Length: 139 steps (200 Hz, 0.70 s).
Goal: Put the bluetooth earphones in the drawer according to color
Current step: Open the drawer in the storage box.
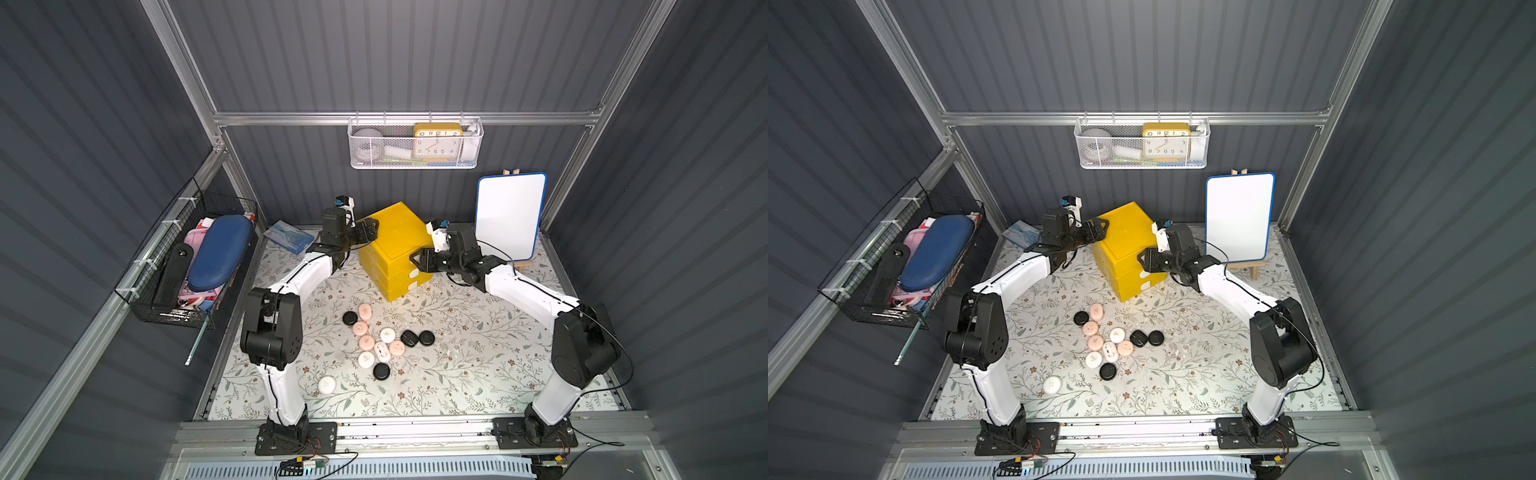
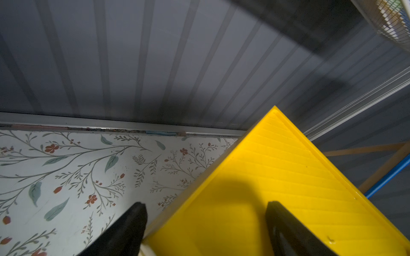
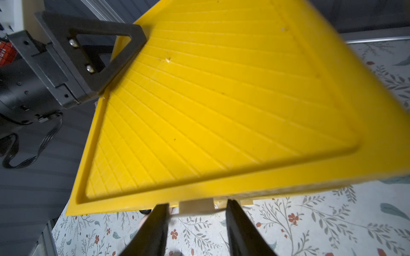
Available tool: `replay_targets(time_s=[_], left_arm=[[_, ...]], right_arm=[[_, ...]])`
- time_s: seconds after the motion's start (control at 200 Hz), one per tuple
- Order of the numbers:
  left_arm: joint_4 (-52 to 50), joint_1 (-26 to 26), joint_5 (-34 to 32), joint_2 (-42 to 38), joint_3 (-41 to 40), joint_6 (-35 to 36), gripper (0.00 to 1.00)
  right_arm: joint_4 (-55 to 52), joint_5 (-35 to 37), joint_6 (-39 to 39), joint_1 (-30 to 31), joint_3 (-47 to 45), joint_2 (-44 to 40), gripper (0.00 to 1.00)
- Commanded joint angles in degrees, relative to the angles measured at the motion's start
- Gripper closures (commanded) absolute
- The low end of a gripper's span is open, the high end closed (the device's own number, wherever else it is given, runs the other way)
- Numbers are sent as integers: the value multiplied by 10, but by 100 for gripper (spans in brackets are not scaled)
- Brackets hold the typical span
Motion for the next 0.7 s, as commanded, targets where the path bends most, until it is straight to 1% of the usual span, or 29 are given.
replay_targets(time_s=[0.0,0.07,0.27,0.465,0.54,0.69], left_arm=[[-75,-14,41,-33,-14,17,10],[-83,-14,41,-36,-8,17,10],[-89,-14,50,-21,2,14,10],[-84,-14,60,-5,4,10,10],[-85,-14,57,2,8,12,10],[-90,-14,45,14,16,16,10]], right_arm=[[54,-11,-3,8,13,18,48],[51,-10,-4,10,16,22,45],[47,-11,0,16,29,36,43],[58,-12,1,17,30,42,50],[58,-11,-2,17,31,42,51],[57,6,-8,17,25,33,57]])
